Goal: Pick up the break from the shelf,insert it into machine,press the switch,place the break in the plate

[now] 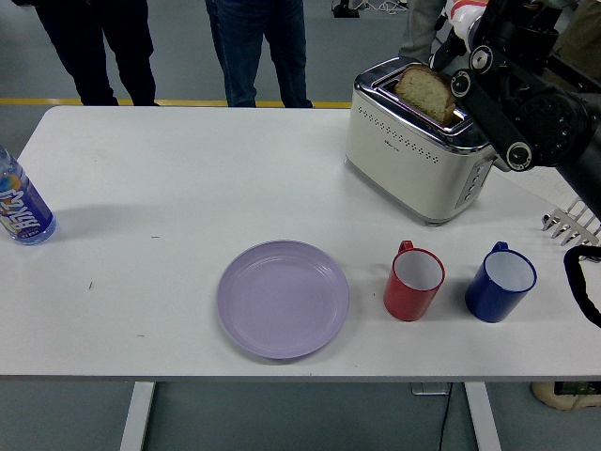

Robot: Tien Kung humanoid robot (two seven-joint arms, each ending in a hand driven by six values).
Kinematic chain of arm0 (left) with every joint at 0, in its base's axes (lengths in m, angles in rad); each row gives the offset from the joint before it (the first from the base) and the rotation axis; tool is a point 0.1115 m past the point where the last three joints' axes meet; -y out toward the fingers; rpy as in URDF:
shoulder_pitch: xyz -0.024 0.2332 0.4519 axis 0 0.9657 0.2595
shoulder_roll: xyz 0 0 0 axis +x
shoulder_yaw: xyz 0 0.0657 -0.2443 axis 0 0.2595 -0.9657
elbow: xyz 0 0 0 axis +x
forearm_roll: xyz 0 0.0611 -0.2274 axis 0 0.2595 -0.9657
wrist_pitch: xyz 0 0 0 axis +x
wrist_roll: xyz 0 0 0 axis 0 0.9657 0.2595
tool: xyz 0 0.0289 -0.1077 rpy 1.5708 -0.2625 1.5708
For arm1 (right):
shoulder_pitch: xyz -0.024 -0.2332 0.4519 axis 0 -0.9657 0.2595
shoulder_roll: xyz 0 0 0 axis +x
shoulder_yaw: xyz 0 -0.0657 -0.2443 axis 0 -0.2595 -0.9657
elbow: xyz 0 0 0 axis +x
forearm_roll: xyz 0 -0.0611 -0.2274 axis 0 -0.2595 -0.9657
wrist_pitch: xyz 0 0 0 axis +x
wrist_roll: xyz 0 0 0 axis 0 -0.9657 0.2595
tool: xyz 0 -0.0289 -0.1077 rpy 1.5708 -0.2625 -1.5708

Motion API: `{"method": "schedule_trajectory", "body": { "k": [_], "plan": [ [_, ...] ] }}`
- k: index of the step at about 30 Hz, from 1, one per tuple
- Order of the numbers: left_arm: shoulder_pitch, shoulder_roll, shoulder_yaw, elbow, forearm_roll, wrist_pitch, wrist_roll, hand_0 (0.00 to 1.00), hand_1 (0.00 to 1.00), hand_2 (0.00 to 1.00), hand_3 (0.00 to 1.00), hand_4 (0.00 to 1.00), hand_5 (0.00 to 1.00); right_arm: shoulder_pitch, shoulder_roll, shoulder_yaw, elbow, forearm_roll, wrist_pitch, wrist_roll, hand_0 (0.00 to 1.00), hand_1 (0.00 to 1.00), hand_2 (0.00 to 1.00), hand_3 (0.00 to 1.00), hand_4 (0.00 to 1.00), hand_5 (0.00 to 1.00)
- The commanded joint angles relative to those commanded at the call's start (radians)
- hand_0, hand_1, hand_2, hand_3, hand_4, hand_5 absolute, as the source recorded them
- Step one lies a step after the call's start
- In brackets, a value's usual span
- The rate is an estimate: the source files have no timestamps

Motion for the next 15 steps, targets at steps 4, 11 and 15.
{"method": "schedule_trajectory", "body": {
  "k": [4,11,15],
  "plan": [
    [-0.001,0.0,0.001,0.0,-0.001,0.0,0.0,0.339,0.448,0.596,0.732,0.609,0.998,0.001,-0.003,0.0,0.002,0.0,-0.003,0.0,0.724,0.709,0.842,0.898,0.718,0.199],
    [-0.001,0.0,-0.001,0.0,-0.001,0.0,0.0,0.338,0.447,0.595,0.732,0.609,0.998,0.001,-0.014,0.007,0.013,-0.001,-0.014,0.001,0.739,0.72,0.854,0.907,0.734,0.218],
    [0.002,0.0,-0.002,0.0,-0.002,0.0,0.0,0.337,0.446,0.595,0.732,0.609,0.998,-0.009,-0.031,0.019,0.037,0.001,-0.022,0.0,0.742,0.722,0.852,0.906,0.733,0.224]
  ]
}}
